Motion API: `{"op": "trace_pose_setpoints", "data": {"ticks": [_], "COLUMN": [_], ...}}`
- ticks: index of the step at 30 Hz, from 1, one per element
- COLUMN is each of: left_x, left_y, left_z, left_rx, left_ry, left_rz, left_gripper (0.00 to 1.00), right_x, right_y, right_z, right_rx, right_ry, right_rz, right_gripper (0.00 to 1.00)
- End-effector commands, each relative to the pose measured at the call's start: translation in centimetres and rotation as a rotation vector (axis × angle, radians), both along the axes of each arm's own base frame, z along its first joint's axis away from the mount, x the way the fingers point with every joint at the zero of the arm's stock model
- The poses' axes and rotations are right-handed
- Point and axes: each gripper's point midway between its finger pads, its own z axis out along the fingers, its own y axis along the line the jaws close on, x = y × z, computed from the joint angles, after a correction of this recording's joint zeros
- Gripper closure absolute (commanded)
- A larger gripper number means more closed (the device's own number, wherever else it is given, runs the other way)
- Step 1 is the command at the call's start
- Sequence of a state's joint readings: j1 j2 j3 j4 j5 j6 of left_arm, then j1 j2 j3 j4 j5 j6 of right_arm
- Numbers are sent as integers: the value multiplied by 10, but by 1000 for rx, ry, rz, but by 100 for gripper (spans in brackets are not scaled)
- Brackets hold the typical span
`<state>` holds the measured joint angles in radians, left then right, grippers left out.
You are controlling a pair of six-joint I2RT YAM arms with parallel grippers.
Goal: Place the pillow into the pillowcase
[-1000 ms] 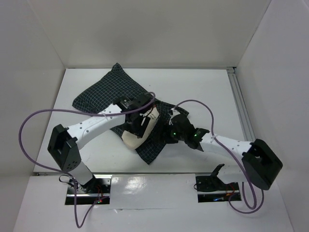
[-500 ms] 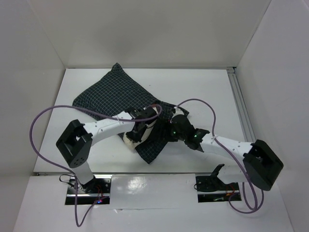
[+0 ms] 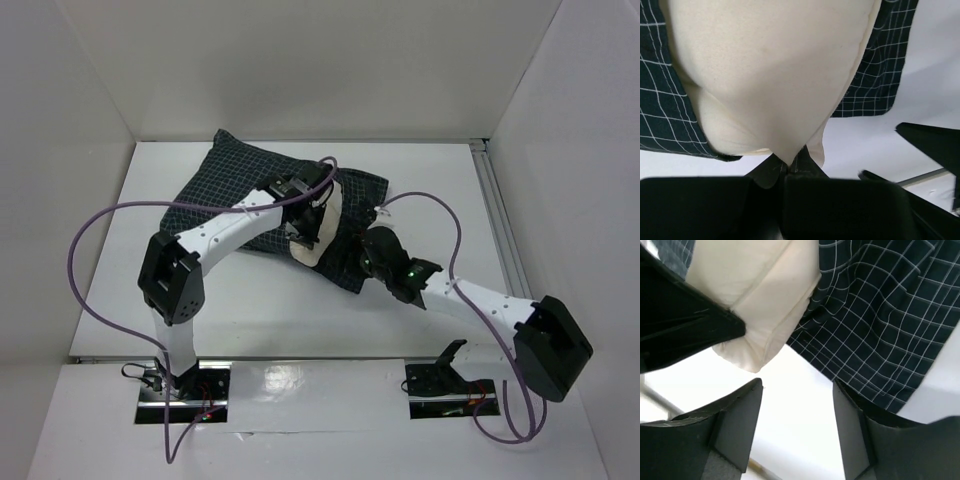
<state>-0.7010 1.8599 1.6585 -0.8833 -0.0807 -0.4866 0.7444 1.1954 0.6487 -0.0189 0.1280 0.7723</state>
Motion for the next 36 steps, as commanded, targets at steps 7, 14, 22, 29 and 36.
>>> {"op": "trace_pose_setpoints", "data": {"ticks": [7, 14, 22, 29, 36], "left_x": [42, 46, 47, 53, 53], "left_y": [-21, -20, -23, -22, -22], "left_z": [20, 18, 17, 19, 19], "left_rx": [-123, -124, -129, -131, -131], "left_ry": [-42, -31, -29, -39, -39], "left_rz": [33, 38, 25, 26, 26], "left_gripper": [100, 100, 100, 100, 100], "right_x": [75, 107, 128, 130, 138], "right_y": [-14, -22, -20, -13, -9], "right_z": [28, 18, 10, 7, -13], "right_rx": [35, 59, 94, 101, 66], "right_ry": [-118, -93, -82, -78, -29], "right_rz": [-285, -322, -311, -279, -290], "right_gripper": [39, 39, 41, 42, 49]}}
